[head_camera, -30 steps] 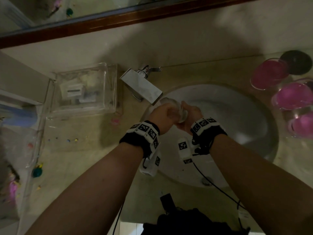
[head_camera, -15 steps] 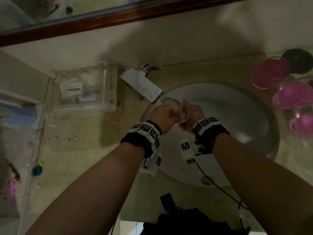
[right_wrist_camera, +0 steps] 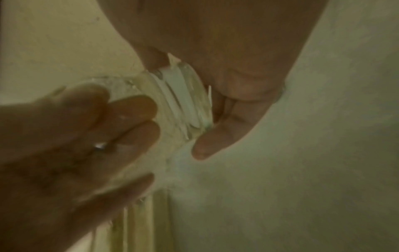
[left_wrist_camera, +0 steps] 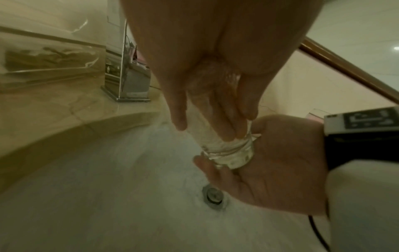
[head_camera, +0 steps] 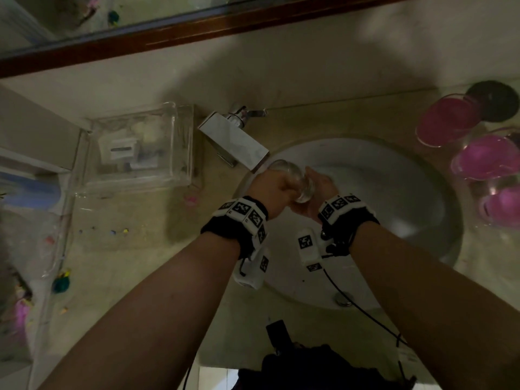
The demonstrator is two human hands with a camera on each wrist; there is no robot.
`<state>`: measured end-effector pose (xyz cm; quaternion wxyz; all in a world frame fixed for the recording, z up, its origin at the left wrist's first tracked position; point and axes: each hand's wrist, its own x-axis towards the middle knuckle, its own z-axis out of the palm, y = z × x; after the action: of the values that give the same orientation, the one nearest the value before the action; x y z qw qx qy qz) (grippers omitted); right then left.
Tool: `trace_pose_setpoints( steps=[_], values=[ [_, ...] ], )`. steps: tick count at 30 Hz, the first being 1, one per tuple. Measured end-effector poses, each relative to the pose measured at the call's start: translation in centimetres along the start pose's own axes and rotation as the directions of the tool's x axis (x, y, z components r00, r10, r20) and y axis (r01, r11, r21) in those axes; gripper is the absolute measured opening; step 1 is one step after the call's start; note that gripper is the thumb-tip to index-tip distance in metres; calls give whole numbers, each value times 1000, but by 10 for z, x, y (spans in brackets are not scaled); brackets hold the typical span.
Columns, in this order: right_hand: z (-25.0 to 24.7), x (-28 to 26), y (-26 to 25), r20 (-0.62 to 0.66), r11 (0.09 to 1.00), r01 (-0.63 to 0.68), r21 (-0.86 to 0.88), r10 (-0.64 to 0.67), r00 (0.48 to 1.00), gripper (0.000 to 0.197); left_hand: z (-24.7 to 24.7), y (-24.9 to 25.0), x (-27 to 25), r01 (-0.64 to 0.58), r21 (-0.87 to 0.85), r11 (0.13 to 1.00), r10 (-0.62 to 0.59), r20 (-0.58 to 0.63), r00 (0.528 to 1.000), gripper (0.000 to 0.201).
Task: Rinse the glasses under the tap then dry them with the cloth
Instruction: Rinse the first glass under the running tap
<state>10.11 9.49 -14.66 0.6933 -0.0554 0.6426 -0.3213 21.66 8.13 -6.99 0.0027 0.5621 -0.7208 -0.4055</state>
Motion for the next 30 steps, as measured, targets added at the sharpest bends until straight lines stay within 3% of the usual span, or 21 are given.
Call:
trace_pose_setpoints(
  steps=[1,3,4,7,9,12,15,18,21,24,27,30],
  values=[
    [-1,-2,0,-1,1000,10,13,-10,1000,72,1,0,1,8,-8,1000,-9,-31,999,16],
    [-1,-12,-6,45,978,-33,205,24,999,28,4,-2,1,35,-20,999,-36,-74,997,15],
    [-3,-7,-4,33,970,-37,238,30,999,26,7,-4,0,52,-34,998,-54,-77,996,16],
    [3,-11,-8,35,978,-18,208,11,999,43,10,-7,0,46,-81,996,-47,-11,999,21],
    [6,-16,-11,19,984,-28,177,25,1000,51,8,-7,1,24,-22,999,-23,45,999,21],
    [7,-15,-10,58,972,-40,232,27,998,34,3,-4,3,36,14,999,-36,-13,999,17],
    [7,-13,-6,16,968,-55,244,53,998,24,3,-6,1,48,-31,998,-51,-89,995,12],
    [10,-12,-10,2,971,-88,223,90,996,33,4,-9,0,57,-86,995,-60,-32,998,22],
    [8,-10,-10,3,968,-99,230,101,995,36,4,-6,2,26,-37,999,-24,48,999,21],
    [3,-14,-8,84,944,-102,315,79,993,28,5,-5,3,50,-39,998,-50,-12,999,18],
    [0,-15,-5,49,956,-24,293,10,999,23,9,-6,3,65,-67,996,-69,-65,995,17],
    [3,-16,-11,45,966,-36,256,26,999,27,13,-9,5,87,-92,992,-89,-13,996,23]
  ],
)
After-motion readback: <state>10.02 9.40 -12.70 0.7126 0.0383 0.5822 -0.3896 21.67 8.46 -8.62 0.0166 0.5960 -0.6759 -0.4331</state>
